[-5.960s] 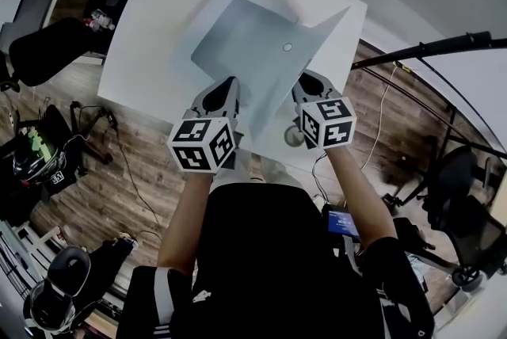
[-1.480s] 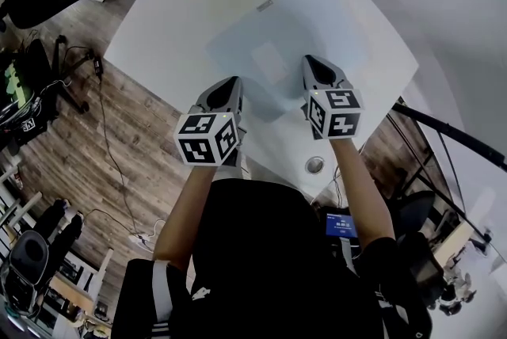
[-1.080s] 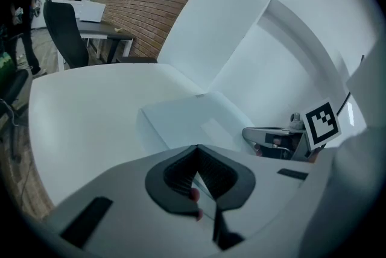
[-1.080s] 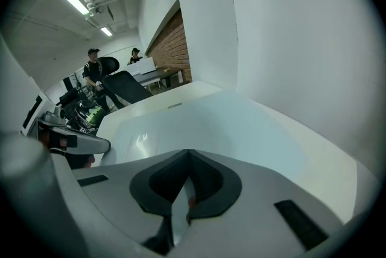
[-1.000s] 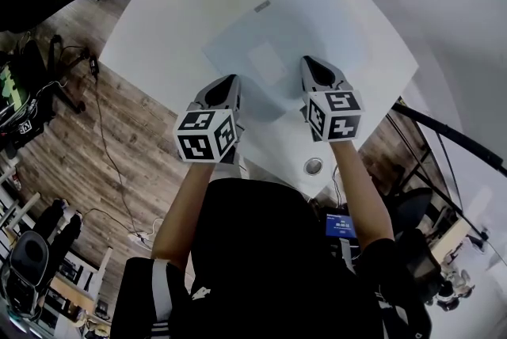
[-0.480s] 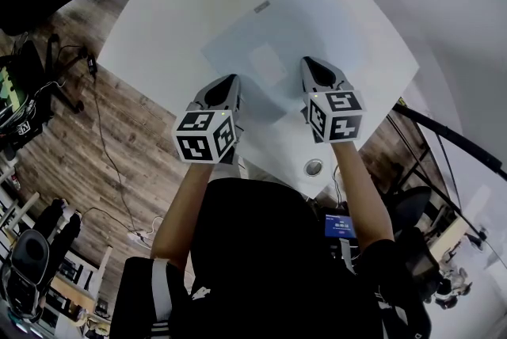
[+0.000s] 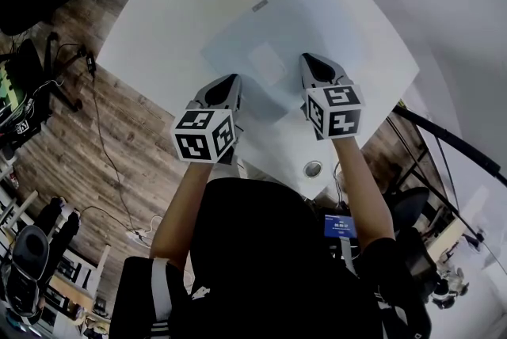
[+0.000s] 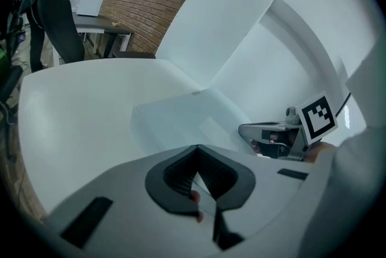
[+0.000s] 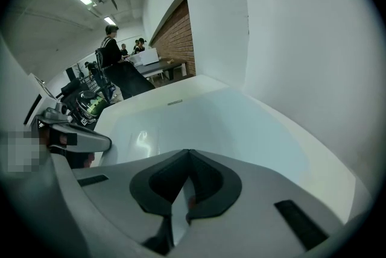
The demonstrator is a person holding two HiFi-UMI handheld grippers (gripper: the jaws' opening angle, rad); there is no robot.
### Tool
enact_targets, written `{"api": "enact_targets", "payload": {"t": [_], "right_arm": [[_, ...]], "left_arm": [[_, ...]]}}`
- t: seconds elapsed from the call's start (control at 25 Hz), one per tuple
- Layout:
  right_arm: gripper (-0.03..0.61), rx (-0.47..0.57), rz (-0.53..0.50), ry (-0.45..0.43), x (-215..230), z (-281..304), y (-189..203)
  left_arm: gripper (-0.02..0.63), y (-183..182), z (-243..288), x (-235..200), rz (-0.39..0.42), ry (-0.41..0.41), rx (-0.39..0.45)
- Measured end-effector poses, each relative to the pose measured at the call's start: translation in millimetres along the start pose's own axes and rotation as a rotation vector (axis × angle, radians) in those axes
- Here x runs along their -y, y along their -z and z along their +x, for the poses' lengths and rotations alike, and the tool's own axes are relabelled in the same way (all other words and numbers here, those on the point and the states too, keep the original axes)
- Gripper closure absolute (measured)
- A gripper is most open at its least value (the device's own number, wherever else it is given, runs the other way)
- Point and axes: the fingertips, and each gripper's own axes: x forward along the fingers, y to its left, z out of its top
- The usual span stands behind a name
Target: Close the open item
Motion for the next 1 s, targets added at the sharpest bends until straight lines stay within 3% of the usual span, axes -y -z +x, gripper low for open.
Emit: {"api": "enact_targets", "payload": {"t": [0.2, 0.72, 1.0], "right_arm": [[0.538, -0.004, -0.020, 0.001, -1, 3, -3], [0.538, 0.008, -0.068, -0.005, -7, 6, -16], [0.538, 0.016, -0.110, -0.043, -22, 18, -31]], "left_arm": [[0.603, -2, 1, 3, 0.002, 0.035, -0.017], [0.603, 0, 1, 4, 0.010, 0.040, -0.033], [0.603, 1, 3, 7, 0.052, 0.027, -0.038]]}}
